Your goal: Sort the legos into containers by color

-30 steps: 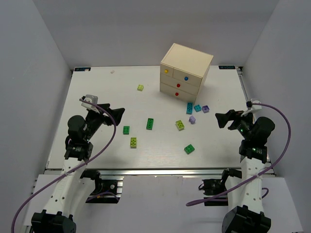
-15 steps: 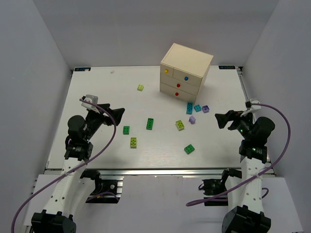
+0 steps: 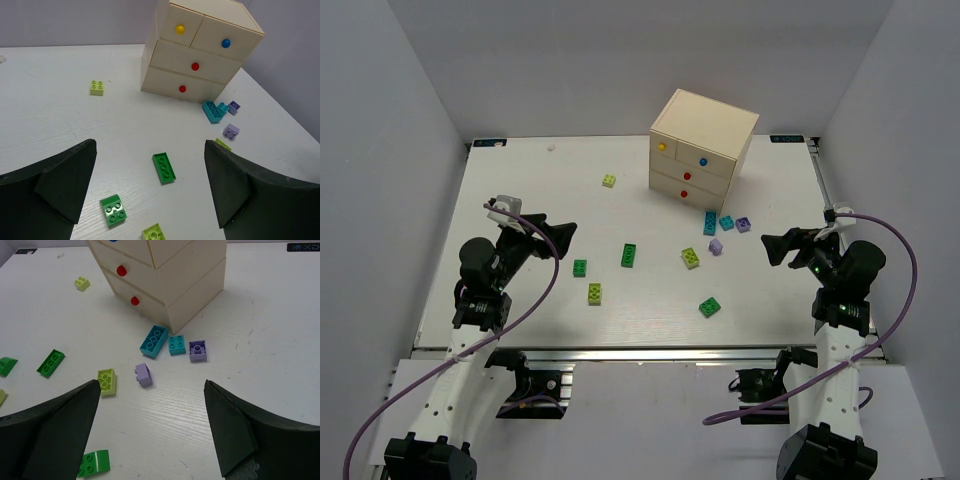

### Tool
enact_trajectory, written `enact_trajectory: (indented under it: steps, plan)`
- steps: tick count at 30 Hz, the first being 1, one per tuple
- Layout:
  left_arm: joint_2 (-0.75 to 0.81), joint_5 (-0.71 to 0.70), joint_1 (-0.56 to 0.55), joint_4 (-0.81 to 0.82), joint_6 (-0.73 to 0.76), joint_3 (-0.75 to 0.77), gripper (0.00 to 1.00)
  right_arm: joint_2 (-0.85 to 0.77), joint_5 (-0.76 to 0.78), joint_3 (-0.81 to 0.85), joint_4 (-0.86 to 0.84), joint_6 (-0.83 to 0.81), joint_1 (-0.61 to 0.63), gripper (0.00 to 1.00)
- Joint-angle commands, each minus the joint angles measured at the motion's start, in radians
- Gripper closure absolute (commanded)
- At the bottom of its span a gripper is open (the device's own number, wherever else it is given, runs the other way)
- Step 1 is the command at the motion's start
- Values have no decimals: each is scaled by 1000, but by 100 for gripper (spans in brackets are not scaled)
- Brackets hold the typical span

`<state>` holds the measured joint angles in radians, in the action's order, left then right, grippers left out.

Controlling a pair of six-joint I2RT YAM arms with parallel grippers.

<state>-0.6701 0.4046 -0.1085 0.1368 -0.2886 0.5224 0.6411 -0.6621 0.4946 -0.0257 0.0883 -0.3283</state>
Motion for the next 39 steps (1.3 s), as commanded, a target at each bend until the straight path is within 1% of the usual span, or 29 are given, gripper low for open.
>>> enact_trajectory:
  steps: [1, 19, 24, 27, 28, 29, 30, 31, 33, 34, 37, 39]
  plan:
    - [15, 11, -3, -3, 9, 7, 2, -6, -18, 10, -36, -16, -8, 11]
    - [20, 10, -3, -3, 8, 7, 2, -8, -27, 9, -34, -21, -9, 11]
    - [9, 31, -3, 9, 6, 2, 2, -9, -62, 2, -31, -50, -11, 11]
    - [-26, 132, -13, 62, -15, -7, 2, -11, -169, -13, -7, -168, -11, 11]
    - [-37, 172, -13, 114, -44, -18, 2, -14, -262, -24, 3, -212, -8, 11]
    - [-54, 238, -13, 145, -69, -24, 2, -15, -308, -45, 9, -290, -8, 11]
    - [-71, 262, -22, 168, -90, -27, 2, -15, -347, -48, 20, -321, -5, 11]
    - [-110, 284, -22, 187, -112, -22, 2, -17, -391, -44, 68, -385, -3, 11]
    - [-152, 292, -42, 146, -116, -1, 2, -20, -393, -30, 101, -413, 0, 11]
    - [-189, 286, -42, 124, -107, 25, 2, -20, -369, -21, 145, -429, 3, 11]
    - [-227, 251, -62, 69, -104, 48, 2, -14, -346, -2, 193, -467, 2, 11]
    - [-235, 220, -72, 49, -101, 54, 2, 8, -364, 5, 213, -479, 3, 11]
